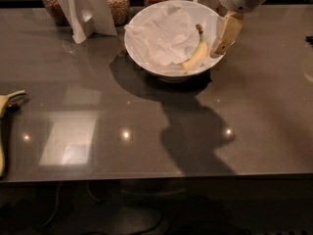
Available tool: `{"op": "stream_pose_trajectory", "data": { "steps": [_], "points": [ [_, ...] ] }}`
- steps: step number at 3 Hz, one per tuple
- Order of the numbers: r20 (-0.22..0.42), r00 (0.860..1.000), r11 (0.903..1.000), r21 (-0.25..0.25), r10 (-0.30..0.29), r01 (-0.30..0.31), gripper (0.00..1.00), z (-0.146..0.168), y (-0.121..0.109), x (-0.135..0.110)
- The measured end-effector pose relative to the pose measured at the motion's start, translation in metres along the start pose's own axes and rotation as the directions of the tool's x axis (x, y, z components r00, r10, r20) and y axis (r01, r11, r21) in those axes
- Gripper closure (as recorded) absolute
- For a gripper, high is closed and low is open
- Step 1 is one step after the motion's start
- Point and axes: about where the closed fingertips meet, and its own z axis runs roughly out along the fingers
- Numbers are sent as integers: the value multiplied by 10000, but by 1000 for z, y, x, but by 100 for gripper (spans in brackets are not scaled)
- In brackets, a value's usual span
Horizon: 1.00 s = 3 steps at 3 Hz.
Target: Pick banana from white bowl
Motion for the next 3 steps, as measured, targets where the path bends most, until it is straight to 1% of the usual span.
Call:
{"op": "stream_pose_trajectory", "data": {
  "steps": [1,2,3],
  "points": [
    [89,9942,9922,650,-1076,1068,0,6,-17,0],
    [51,9814,9769,964,-1921,1907,19,10,-29,1],
    [14,9729,9695,841,-2312,2303,42,17,-31,6]
  ]
}}
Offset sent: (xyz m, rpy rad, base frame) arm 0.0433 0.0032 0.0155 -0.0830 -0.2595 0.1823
